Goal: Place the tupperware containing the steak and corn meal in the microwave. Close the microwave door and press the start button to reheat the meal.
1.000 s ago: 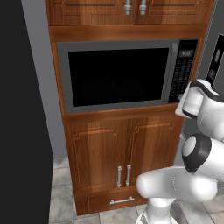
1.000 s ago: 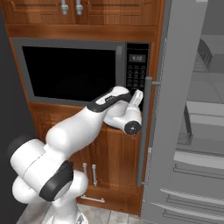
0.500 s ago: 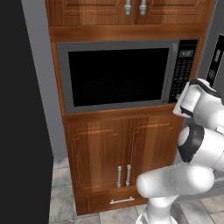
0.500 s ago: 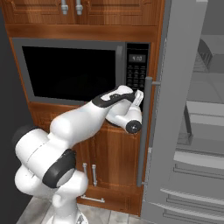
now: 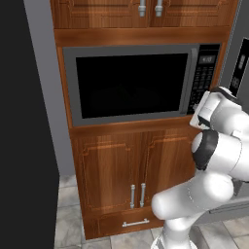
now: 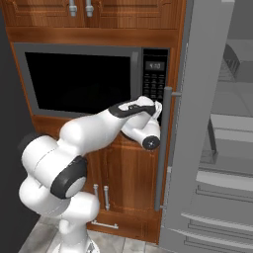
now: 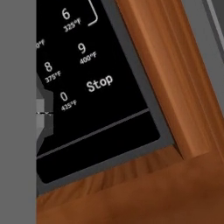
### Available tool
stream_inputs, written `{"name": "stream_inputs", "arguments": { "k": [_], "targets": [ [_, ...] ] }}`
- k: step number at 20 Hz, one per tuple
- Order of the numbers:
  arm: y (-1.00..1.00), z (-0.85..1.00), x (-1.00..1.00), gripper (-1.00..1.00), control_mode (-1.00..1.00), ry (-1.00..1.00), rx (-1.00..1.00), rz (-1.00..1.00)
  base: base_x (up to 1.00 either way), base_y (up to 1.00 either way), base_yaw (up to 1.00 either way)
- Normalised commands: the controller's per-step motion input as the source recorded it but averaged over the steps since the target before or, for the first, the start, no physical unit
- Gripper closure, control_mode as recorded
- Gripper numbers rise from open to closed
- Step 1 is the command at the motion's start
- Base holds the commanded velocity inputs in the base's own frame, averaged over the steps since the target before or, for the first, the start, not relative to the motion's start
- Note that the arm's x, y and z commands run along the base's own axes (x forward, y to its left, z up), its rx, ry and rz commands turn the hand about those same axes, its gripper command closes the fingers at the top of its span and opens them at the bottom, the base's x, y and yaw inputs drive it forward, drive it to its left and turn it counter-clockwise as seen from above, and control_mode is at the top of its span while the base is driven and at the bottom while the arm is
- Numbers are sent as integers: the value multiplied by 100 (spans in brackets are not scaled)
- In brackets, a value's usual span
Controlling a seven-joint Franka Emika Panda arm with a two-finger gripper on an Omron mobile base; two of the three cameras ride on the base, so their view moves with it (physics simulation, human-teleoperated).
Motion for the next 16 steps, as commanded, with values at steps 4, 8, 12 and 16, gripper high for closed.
{"name": "stream_inputs", "arguments": {
  "k": [4,8,12,16],
  "targets": [
    [0,-2,36,100,-100,0,0,0,0,0,0],
    [0,-8,31,100,-100,0,0,0,0,0,0],
    [3,-1,-4,100,-100,0,0,3,0,0,0],
    [6,0,0,100,-100,-1,0,0,0,0,0]
  ]
}}
